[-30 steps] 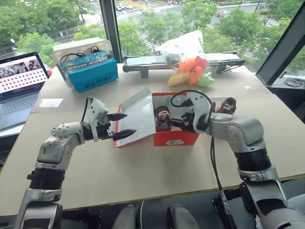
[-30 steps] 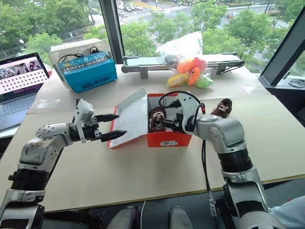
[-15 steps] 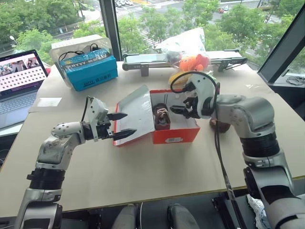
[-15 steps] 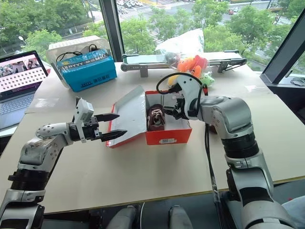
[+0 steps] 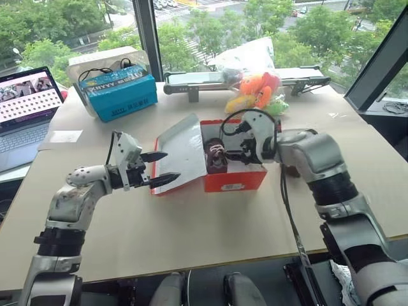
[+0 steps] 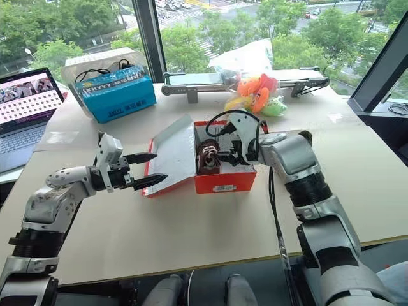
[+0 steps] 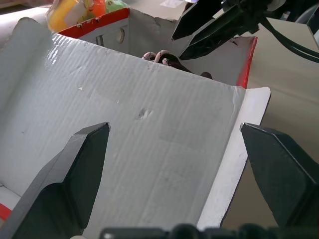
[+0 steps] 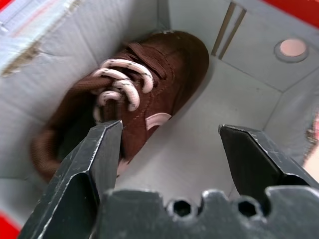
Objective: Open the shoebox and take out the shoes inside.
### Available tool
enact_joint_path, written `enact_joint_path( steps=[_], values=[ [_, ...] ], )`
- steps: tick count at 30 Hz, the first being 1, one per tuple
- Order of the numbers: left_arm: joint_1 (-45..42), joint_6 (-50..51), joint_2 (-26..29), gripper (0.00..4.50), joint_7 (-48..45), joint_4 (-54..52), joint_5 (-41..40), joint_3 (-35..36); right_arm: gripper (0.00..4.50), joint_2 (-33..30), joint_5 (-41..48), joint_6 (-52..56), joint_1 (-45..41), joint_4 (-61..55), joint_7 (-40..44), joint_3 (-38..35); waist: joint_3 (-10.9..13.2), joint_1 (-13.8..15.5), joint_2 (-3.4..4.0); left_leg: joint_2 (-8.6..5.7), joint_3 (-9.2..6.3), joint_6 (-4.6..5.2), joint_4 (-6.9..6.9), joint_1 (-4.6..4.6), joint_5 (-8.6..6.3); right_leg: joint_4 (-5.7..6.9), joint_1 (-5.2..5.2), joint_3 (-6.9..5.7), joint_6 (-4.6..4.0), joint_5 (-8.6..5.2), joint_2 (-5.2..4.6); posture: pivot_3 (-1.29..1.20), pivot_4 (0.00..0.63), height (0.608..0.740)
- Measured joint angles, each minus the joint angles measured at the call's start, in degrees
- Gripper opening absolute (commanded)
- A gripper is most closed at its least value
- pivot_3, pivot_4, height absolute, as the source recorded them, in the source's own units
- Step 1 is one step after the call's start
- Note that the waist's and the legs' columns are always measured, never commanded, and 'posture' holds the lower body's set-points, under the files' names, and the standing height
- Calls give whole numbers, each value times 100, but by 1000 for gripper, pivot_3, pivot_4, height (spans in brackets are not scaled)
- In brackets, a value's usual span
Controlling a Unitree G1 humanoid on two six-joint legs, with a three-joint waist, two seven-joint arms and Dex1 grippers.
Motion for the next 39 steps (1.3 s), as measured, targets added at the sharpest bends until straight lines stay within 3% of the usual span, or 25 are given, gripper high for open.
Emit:
enact_joint_path(
  steps=[7,12,20,28,39],
  values=[
    [60,2,8,4500,99,-102,-12,36,3714,450,-551,-753,-247,1031,270,105,-1,-43,-1,4,7,0,0,5,0,6,0,4,-2,3,3,0,150,740],
    [104,12,8,4500,157,-139,-23,73,3714,355,-674,-790,-310,1110,504,13,-1,-65,-1,4,2,-1,1,5,0,8,-1,5,-2,4,2,0,150,740],
    [112,13,12,4500,170,-181,-23,109,3714,-301,-606,66,-317,-525,1075,-22,-1,-43,-1,5,-1,-1,0,-4,-1,17,-20,14,-3,4,2,0,150,740],
    [112,13,9,4500,180,-185,-24,109,3714,-55,-465,420,-93,-1021,1120,28,-1,-32,-1,6,2,-1,7,-3,0,22,-20,15,-3,4,1,0,150,740],
    [178,166,16,4500,270,-373,-43,203,3714,520,-1086,-812,-274,811,901,224,-1,-4,-2,5,16,-1,6,-3,0,29,-21,15,-5,5,2,0,150,740]
  ],
)
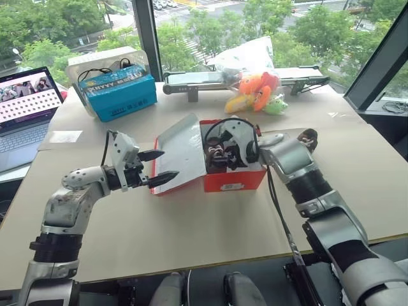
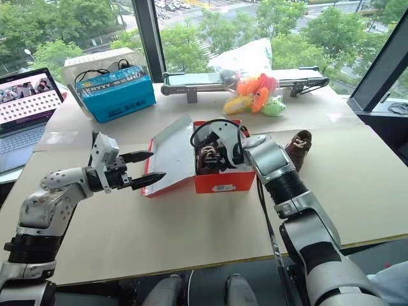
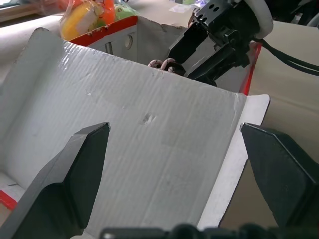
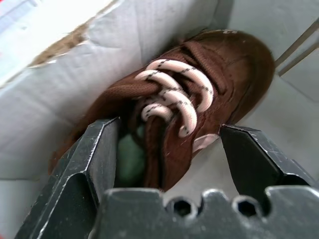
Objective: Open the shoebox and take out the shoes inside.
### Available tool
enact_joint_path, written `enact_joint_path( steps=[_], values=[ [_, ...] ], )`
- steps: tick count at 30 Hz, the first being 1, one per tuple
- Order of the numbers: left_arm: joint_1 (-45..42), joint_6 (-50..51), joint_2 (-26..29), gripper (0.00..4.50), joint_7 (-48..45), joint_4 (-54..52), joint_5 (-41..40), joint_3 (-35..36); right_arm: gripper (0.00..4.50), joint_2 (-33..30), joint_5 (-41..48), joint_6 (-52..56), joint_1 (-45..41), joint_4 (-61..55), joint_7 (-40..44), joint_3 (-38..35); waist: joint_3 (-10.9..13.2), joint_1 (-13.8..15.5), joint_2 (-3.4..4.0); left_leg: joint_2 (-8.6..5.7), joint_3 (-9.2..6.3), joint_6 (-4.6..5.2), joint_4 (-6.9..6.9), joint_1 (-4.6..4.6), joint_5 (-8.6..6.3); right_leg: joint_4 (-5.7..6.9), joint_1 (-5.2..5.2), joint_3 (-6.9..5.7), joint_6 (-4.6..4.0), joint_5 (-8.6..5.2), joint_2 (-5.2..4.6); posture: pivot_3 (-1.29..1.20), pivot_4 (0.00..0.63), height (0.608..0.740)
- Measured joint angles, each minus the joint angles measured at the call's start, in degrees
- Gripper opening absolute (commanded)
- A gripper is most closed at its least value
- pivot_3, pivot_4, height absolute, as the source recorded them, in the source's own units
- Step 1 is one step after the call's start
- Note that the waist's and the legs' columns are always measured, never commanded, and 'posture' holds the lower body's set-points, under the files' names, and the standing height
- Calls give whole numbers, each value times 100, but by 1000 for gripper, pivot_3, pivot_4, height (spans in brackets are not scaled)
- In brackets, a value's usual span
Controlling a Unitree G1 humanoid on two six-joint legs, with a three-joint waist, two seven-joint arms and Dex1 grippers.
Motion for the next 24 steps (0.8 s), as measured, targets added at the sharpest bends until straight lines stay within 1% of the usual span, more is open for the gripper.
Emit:
enact_joint_path(
  steps=[2,3,5,6,10,19,24],
  values=[
    [30,44,6,4500,4,-10,0,7,3201,55,-78,-214,-6,300,-25,-4,0,4,0,0,2,0,0,0,0,1,0,0,0,0,0,0,150,740],
    [36,54,6,4500,5,-11,0,7,3043,86,-99,-265,-11,381,-29,-13,0,2,0,0,1,0,0,0,0,2,0,0,0,0,0,0,150,740],
    [36,56,7,4500,6,-12,0,8,2437,158,-110,-290,-18,421,-28,-32,0,2,0,0,-1,0,0,0,0,8,-1,1,0,0,0,0,150,740],
    [36,57,7,4500,6,-13,-1,8,2055,190,-114,-289,-20,417,-30,-36,0,1,0,0,-1,0,0,1,0,11,-1,1,0,0,0,0,150,740],
    [36,57,7,4500,7,-13,-1,8,754,199,-151,-246,-20,350,-40,-103,0,-3,0,-1,-1,0,2,5,0,22,-3,2,-1,0,0,0,150,740],
    [5,55,0,4500,6,-6,5,5,754,218,-217,101,-16,46,-100,-321,0,-20,0,-3,-1,0,2,5,0,32,-9,3,-4,-2,-1,0,150,740],
    [-28,49,-23,4500,0,13,6,-4,754,-54,-99,866,-23,-1037,-314,-888,1,11,1,-4,-6,-1,2,4,0,34,-11,4,-4,-2,-2,0,150,740]
  ],
)
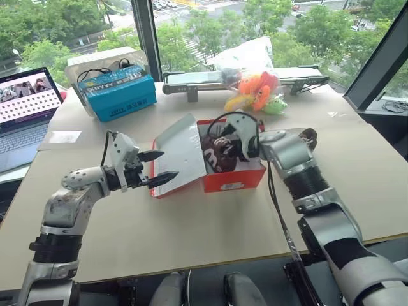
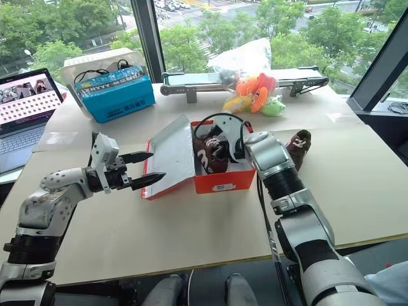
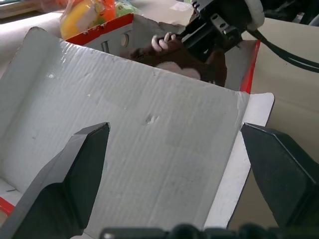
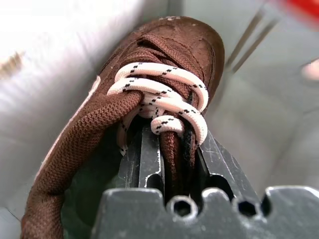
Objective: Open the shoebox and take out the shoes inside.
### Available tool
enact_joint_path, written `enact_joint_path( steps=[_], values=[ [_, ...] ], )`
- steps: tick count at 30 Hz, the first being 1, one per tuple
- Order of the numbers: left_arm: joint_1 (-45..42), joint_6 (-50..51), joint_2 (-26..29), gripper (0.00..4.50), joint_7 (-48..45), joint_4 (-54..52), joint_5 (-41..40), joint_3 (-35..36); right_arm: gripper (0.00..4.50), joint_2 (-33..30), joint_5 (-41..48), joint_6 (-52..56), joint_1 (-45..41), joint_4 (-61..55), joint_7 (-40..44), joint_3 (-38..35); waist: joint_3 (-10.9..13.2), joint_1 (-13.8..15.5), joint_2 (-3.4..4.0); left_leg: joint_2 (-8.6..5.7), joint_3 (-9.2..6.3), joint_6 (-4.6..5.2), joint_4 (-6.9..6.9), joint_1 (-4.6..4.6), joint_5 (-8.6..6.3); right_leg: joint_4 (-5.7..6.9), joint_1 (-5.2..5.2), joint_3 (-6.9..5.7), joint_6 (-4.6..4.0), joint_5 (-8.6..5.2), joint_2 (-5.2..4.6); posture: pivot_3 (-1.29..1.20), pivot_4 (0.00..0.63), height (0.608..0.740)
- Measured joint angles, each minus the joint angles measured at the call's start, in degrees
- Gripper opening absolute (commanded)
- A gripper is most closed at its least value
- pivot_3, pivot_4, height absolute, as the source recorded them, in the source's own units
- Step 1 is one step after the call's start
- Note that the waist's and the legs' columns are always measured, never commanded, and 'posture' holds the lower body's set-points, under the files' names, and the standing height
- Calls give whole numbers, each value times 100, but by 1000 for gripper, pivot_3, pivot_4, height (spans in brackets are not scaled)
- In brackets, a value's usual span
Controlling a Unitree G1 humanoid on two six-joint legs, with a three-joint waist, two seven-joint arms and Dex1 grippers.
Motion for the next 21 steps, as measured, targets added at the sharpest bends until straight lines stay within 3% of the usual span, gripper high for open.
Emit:
enact_joint_path(
  steps=[9,15,21],
  values=[
    [-64,-60,-79,4500,-38,75,15,-67,754,-635,248,1146,37,-1387,-417,-837,0,36,0,-2,7,0,0,0,0,-3,2,-1,-1,-1,-3,0,150,740],
    [-138,-105,-92,4500,-121,250,23,-113,754,-1578,-186,1053,502,-1240,-1311,-1669,0,73,-1,-10,20,0,0,-3,0,-10,5,0,0,-3,-11,0,150,740],
    [-281,-167,-119,4500,-196,362,27,-207,754,-1989,-577,740,1032,-891,-2044,-2077,0,-5,-1,-6,27,2,0,-3,1,-7,4,8,0,-3,-6,0,150,740]
  ],
)
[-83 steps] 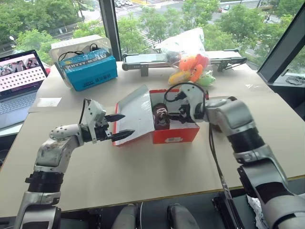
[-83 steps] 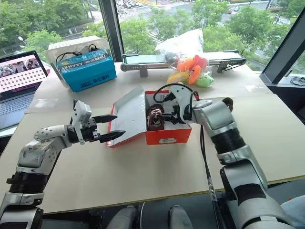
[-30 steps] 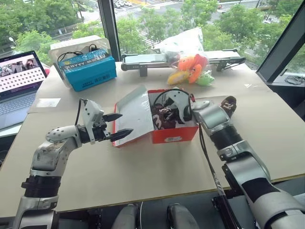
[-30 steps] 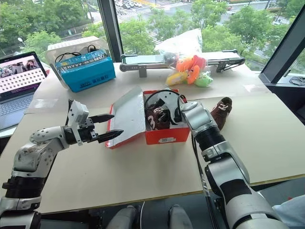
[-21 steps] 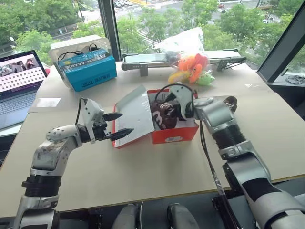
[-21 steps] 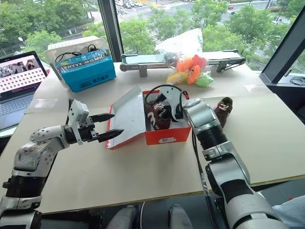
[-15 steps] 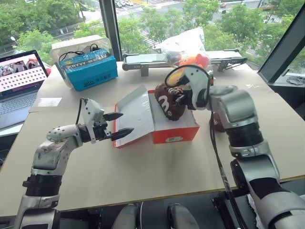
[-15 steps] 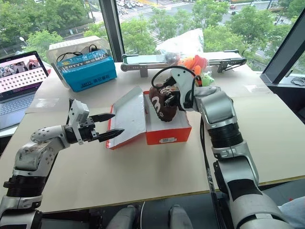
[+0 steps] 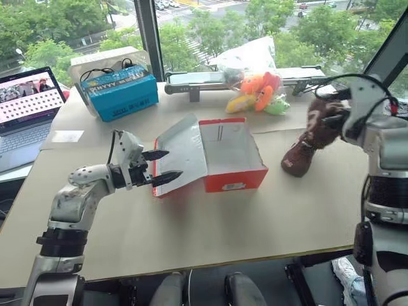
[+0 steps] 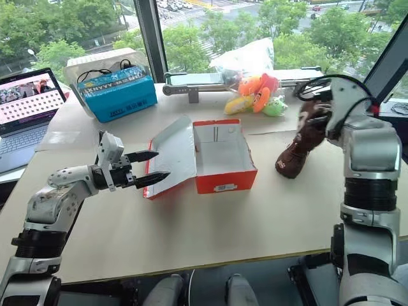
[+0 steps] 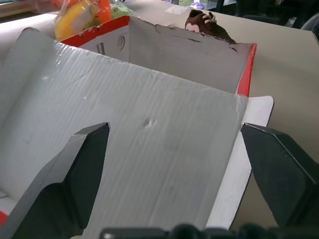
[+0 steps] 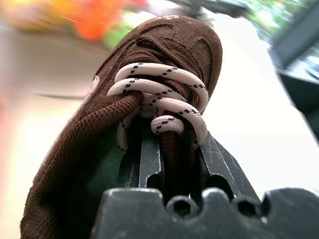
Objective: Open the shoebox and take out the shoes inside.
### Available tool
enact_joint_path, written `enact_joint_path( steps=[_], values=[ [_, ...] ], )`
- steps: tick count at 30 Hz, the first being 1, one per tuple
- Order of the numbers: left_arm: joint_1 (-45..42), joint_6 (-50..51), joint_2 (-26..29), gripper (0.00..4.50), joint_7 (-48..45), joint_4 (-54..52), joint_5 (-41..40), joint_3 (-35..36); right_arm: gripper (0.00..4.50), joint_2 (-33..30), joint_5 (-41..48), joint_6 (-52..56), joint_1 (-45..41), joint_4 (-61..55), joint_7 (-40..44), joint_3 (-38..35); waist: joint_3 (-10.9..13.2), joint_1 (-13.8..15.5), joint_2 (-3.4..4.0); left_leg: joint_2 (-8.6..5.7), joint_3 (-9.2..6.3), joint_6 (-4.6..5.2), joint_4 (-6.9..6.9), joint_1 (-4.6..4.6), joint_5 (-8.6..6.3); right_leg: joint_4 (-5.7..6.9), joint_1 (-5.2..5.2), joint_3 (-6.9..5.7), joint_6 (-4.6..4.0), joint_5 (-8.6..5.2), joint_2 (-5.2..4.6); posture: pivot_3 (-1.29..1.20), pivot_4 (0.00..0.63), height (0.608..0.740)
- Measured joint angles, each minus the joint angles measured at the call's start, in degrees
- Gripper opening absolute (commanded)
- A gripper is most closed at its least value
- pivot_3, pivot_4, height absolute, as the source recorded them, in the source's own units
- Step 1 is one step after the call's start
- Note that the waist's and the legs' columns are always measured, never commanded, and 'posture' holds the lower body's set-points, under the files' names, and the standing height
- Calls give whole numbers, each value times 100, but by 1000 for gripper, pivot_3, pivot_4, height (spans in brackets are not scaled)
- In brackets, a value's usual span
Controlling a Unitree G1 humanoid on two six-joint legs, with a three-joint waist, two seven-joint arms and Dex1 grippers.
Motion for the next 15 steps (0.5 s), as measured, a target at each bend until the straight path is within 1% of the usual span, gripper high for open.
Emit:
enact_joint_path(
  steps=[3,7,15],
  values=[
    [-12,-57,-2,4500,-45,42,0,-26,754,-90,-85,-249,240,196,-254,-189,0,-18,0,4,2,0,0,1,0,0,2,1,0,0,5,0,150,740],
    [-35,-62,-8,4500,-64,103,1,-44,754,-80,-98,-767,595,871,-405,-208,0,-10,0,3,3,1,12,1,0,-1,8,2,3,-2,7,0,150,740],
    [-127,-63,-35,4500,-83,129,3,-97,754,219,111,-1659,627,2365,-428,-245,1,-21,1,5,5,3,34,0,-1,4,13,3,5,-2,10,0,150,740]
  ],
)
